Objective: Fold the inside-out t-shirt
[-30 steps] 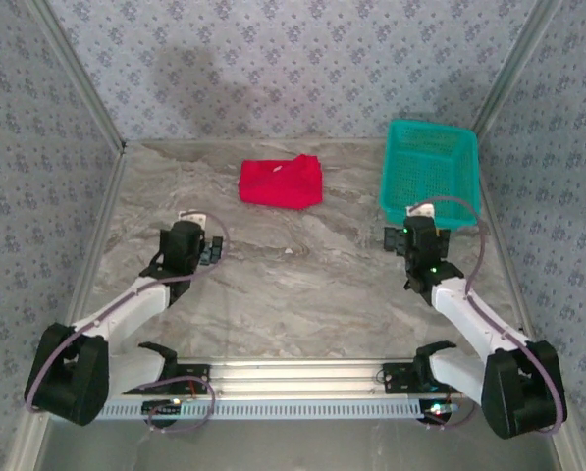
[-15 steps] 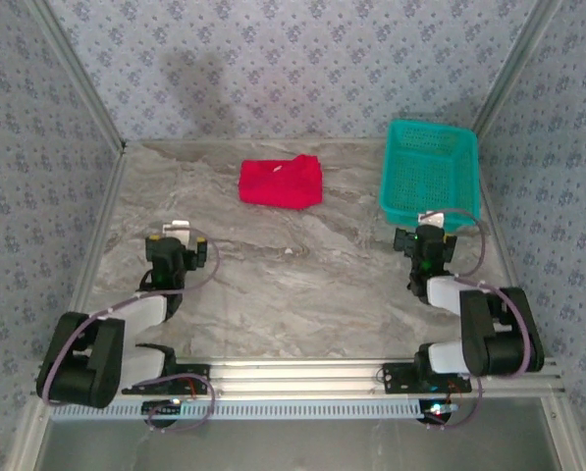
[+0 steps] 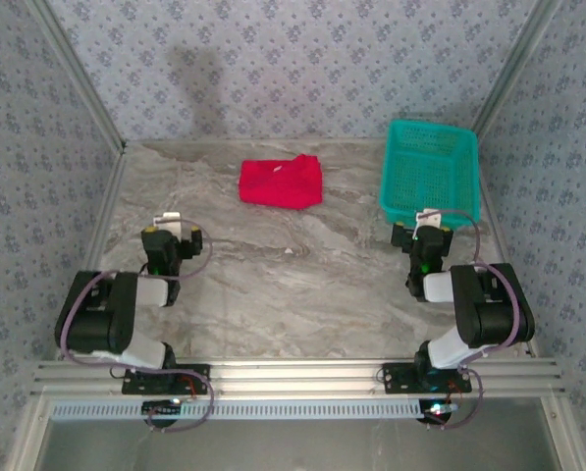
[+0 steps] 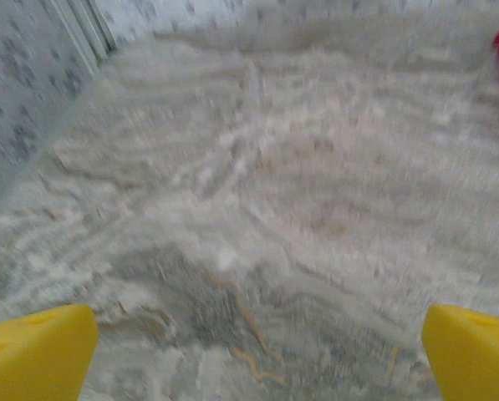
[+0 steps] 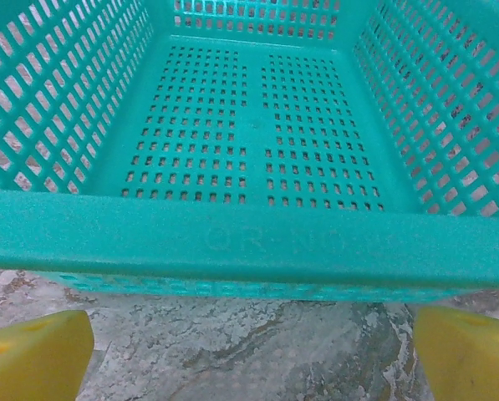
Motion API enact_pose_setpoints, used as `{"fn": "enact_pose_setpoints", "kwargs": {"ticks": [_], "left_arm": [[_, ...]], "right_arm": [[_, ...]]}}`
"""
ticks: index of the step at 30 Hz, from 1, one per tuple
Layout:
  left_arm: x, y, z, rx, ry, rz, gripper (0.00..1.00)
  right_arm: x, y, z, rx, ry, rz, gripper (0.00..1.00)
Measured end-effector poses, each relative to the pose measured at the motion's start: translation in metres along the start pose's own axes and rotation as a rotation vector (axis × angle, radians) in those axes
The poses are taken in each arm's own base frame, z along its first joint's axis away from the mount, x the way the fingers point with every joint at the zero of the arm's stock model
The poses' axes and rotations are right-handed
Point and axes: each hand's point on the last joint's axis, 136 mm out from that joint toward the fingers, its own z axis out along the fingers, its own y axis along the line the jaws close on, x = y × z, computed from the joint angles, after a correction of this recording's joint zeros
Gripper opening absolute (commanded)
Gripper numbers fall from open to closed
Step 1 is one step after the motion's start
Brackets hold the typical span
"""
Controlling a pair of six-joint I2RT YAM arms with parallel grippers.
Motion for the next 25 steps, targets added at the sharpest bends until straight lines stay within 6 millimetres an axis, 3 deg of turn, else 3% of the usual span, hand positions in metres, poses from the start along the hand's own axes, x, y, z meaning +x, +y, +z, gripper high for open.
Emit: {"fn": "enact_pose_setpoints", "kwargs": {"ticks": [2,11,25], "left_arm": [[0.007,0.001,0.002,-0.002,0.022,-0.002,1.00],[-0.012,0.004,0.008,-0.018,-0.017,-0.035,1.00],[-0.010,0.007,0.012,0.012,0.008,-0.062,1.00]], "right_arm": [[-0.002,0.001,0.000,-0.002,-0.007,0.000,1.00],[-0.003,0.001,0.000,-0.002,-0.013,-0.005,1.00],[-0.003,0.001,0.000,-0.002,-0.014,-0.004,1.00]]}}
